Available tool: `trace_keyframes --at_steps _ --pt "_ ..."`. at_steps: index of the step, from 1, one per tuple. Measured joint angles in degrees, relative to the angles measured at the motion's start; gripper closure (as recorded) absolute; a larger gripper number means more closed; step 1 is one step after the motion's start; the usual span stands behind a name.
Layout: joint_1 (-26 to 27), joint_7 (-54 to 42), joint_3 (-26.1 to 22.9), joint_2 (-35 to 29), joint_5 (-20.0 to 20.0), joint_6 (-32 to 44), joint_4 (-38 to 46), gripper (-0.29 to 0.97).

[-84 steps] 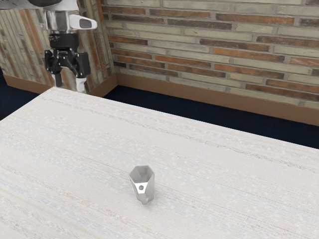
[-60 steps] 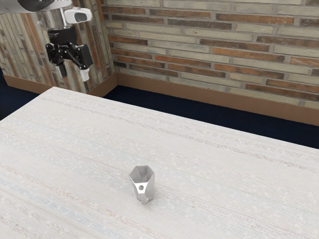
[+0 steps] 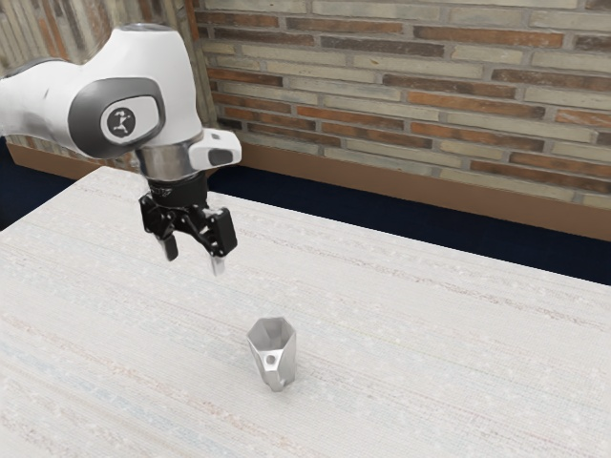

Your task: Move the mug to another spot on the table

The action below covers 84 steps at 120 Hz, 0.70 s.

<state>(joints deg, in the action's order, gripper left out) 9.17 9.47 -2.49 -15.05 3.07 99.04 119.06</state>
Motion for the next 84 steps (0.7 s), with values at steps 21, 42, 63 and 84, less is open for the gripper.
trace_keyframes --at_steps 21,42,63,84 --pt "1.63 5.77 -0.08 3.46 1.18 6.87 4.67 0.02" --pt "3.96 10.13 -0.06 7.80 3.13 13.34 6.29 0.02" --pt "7.73 14.91 -0.06 11.81 4.21 18.68 6.34 0.02" --pt "9.88 21.01 -0.06 14.28 4.53 21.69 6.38 0.02"
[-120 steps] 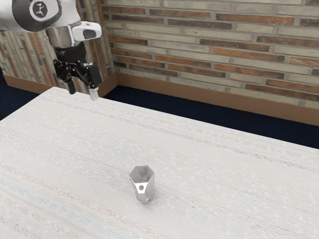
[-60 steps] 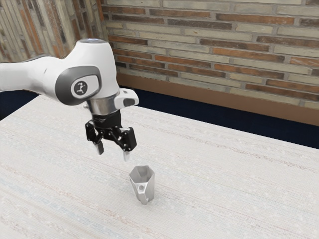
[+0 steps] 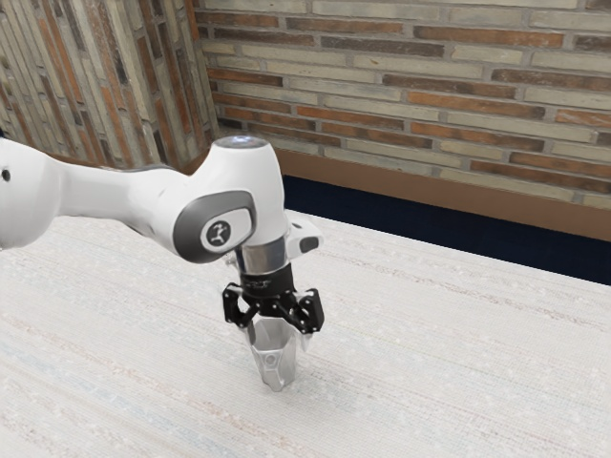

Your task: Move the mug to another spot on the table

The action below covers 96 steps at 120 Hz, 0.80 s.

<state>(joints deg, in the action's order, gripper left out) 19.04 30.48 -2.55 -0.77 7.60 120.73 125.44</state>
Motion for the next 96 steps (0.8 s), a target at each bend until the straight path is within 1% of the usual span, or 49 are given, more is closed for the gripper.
trace_keyframes --at_steps 21,33,58,76,96 --pt "1.30 5.31 0.24 2.19 1.11 1.97 1.62 0.02" --pt "1.16 7.82 0.52 3.37 1.40 3.09 2.01 0.02" --pt "-2.71 11.86 2.12 5.18 1.61 6.23 4.24 0.02" --pt "-0.44 14.01 2.23 6.83 1.60 9.04 4.63 0.03" --pt "-0.89 15.82 2.39 7.88 1.56 12.16 4.65 0.06"
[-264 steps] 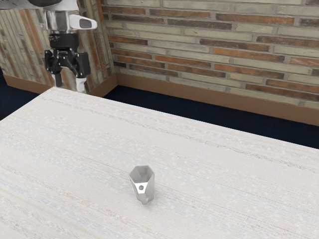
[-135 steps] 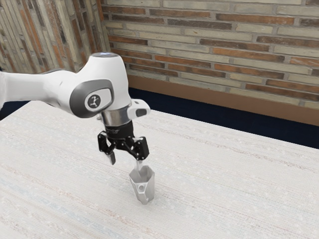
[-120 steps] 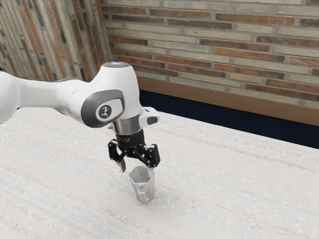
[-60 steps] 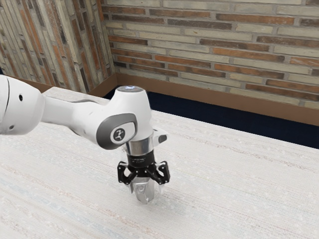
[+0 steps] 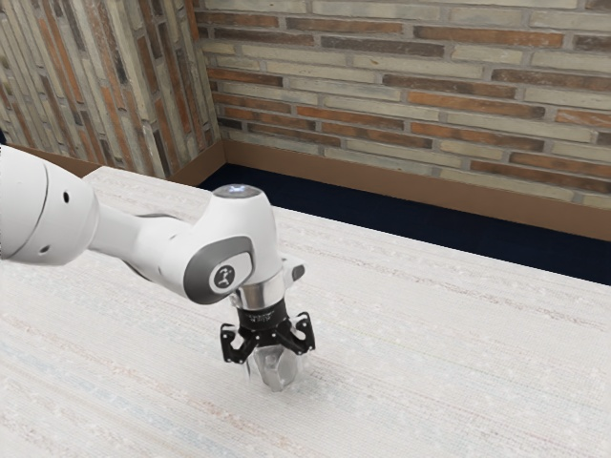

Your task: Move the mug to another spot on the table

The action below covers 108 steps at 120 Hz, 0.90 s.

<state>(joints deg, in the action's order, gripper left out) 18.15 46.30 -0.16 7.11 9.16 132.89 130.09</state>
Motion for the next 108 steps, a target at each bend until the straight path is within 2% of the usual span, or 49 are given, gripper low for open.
trace_keyframes --at_steps 33,62,88,108 --pt "0.31 2.11 0.28 0.41 -0.33 1.99 -0.03 0.34" --pt "0.74 3.51 0.34 0.33 -0.86 2.43 0.00 0.36" --pt "0.84 4.28 0.35 -0.61 -3.52 2.10 0.00 0.44" --pt "0.74 4.69 0.34 -1.28 -7.00 1.53 0.00 0.48"
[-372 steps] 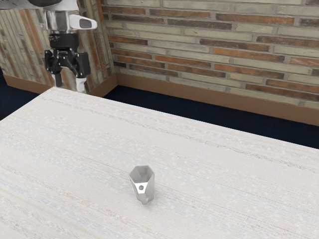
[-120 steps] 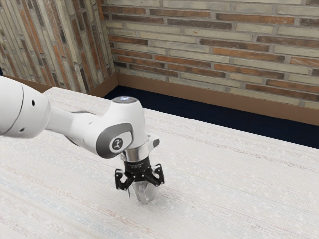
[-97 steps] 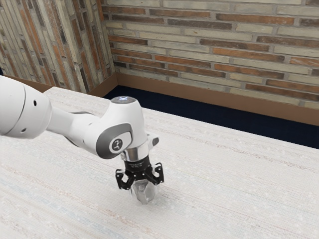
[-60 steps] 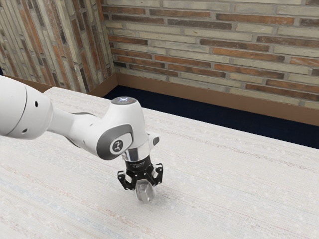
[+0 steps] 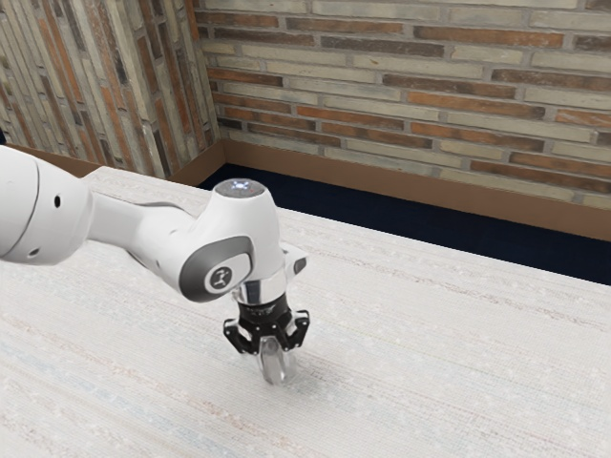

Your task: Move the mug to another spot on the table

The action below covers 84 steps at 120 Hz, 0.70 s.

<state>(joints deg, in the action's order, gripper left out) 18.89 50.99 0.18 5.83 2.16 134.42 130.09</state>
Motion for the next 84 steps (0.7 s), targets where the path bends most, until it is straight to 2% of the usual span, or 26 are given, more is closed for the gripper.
trace_keyframes --at_steps 50,84 --pt "-0.54 0.70 0.03 -1.80 -9.01 0.46 -0.25 0.55" --pt "-1.00 1.72 0.00 -4.77 -19.85 1.71 0.33 0.57"
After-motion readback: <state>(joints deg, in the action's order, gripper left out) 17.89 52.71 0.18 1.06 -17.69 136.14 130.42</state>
